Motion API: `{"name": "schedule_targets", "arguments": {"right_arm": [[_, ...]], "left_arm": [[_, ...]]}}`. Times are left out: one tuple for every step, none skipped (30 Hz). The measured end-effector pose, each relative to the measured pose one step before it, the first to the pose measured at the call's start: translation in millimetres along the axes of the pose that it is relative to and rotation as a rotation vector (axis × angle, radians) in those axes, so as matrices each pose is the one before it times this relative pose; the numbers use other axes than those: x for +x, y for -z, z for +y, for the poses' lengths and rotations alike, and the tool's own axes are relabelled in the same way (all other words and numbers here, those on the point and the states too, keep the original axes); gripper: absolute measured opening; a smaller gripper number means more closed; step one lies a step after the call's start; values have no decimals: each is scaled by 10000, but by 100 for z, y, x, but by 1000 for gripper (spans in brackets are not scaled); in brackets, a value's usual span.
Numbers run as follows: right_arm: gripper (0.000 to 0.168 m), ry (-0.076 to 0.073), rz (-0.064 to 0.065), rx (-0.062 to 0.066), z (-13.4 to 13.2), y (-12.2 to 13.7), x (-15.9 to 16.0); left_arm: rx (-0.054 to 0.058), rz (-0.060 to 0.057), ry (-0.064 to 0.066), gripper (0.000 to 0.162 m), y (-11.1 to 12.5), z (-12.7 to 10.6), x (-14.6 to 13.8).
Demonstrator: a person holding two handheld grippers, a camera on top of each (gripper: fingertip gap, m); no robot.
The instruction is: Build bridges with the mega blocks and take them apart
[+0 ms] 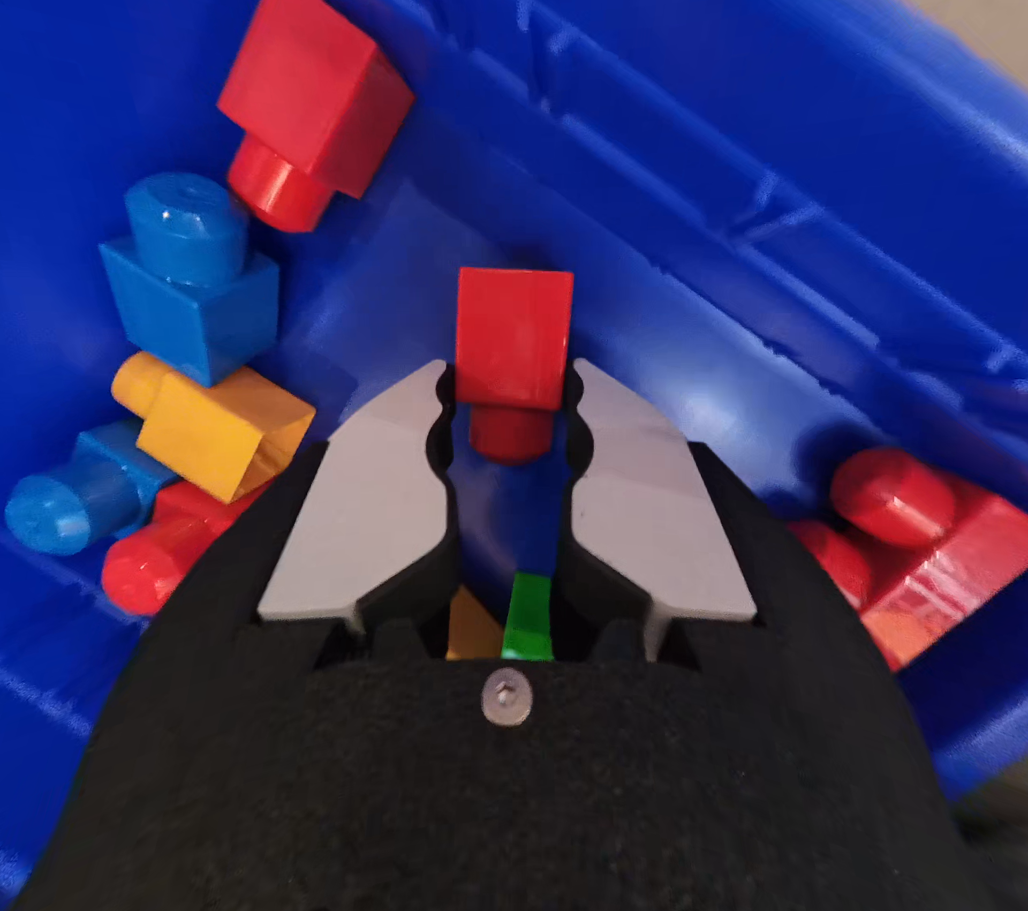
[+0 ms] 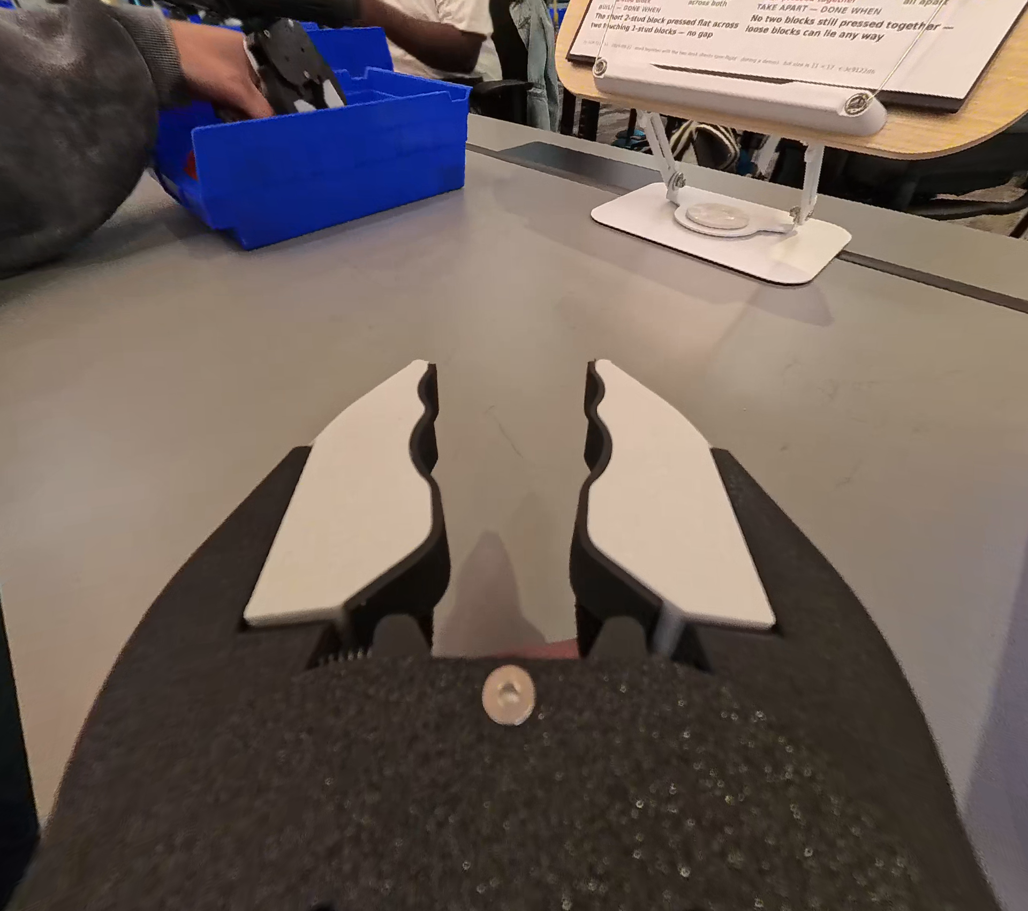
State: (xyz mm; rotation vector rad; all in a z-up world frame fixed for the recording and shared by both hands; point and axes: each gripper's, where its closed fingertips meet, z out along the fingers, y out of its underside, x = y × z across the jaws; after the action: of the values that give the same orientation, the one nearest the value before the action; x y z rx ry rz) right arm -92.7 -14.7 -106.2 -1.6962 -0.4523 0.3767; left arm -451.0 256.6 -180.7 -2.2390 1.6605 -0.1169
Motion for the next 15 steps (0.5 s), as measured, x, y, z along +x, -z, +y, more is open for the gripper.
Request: {"name": "schedule_targets", "arguments": {"right_arm": [[50,-33,-32,21,-19,33,0],[50,-24,-31,29,-29,31,-6],[50,-12,-27,33,-35,27,-16],[49,-3,-21,19,-19,27,-19],[49,0,-26,-3,-7,-5,-29],[49,11,-20,-13,12,-18,-25],[49,26,-7,-11,11,-9,-38],[49,42,-16,1,-2,-5,-58],[49,47,-10,-5,4,-7,-54],[49,50,-9,-19,19,-20,-72],[49,45,12,-25,25,-22,-21],[49,38,7,-21,20,-25,-33],[49,28,17,-23,22,-27,-12],[49,20,8,-15,23,-20,-5],[49,3,5,-4,4,-2,1]], "left_arm": [[-45,-89,-237,37,713,135,-4],[114,-43,-220,37,1005,-133,108],[183,-40,-188,37,1243,-326,202],[197,-33,-200,36,1394,-510,327],[231,-21,-280,36,1454,-771,555],[283,20,-345,36,1412,-1057,809],[264,101,-370,36,1210,-1280,1077],[177,151,-406,36,902,-1368,1258],[65,145,-476,36,570,-1351,1286],[11,64,-505,36,273,-1394,1125],[26,43,-474,36,57,-1493,970],[52,120,-388,35,-169,-1564,933],[4,184,-331,36,-430,-1460,901],[-121,51,-322,35,-651,-1180,567],[-177,22,-324,36,-769,-967,419]]}}
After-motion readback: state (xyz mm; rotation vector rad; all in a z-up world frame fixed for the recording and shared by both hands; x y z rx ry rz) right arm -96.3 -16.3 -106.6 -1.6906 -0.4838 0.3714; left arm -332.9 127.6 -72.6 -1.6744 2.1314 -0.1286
